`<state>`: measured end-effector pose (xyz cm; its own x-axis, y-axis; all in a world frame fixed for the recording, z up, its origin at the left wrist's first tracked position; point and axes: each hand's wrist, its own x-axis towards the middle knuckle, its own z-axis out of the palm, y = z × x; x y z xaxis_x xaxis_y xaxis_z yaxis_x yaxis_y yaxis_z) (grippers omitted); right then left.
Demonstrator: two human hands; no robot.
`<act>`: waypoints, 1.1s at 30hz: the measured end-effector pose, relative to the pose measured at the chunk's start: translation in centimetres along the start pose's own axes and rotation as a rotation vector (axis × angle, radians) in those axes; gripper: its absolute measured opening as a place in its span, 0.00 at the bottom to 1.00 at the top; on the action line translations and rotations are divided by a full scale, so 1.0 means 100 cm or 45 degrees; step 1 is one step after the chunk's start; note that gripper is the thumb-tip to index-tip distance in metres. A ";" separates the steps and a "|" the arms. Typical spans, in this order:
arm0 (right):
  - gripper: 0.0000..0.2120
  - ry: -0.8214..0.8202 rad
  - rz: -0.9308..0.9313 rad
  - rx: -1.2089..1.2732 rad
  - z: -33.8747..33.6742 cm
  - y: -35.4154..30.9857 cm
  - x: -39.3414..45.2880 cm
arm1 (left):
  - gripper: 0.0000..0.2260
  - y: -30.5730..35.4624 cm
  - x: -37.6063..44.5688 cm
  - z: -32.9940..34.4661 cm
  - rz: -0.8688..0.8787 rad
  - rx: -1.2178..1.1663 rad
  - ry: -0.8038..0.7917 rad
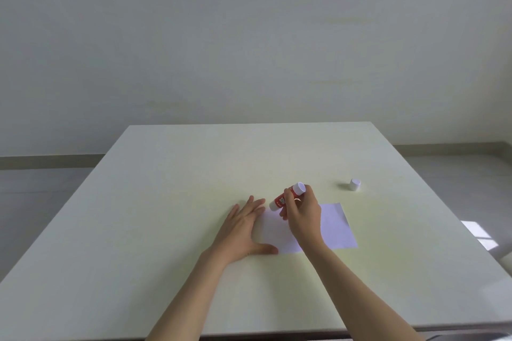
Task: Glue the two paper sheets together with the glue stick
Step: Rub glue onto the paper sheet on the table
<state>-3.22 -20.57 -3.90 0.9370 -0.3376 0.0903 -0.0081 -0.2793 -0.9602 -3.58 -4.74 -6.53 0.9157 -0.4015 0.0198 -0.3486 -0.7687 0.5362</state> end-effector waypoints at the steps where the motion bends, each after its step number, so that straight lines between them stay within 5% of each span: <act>1: 0.09 0.017 -0.001 0.002 -0.001 0.000 0.000 | 0.49 0.000 0.000 0.000 -0.002 -0.001 0.003; 15: 0.05 -0.124 -0.036 -0.111 0.006 0.002 0.001 | 0.45 0.002 -0.001 -0.001 -0.004 -0.039 0.018; 33: 0.06 -0.028 -0.040 -0.239 -0.034 0.000 0.019 | 0.48 0.001 -0.001 -0.002 -0.015 0.006 -0.028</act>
<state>-2.66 -24.26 -2.84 0.9452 -0.3069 0.1116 -0.0418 -0.4526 -0.8907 -3.71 -4.69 -6.34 0.9150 -0.4034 -0.0051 -0.3391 -0.7758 0.5322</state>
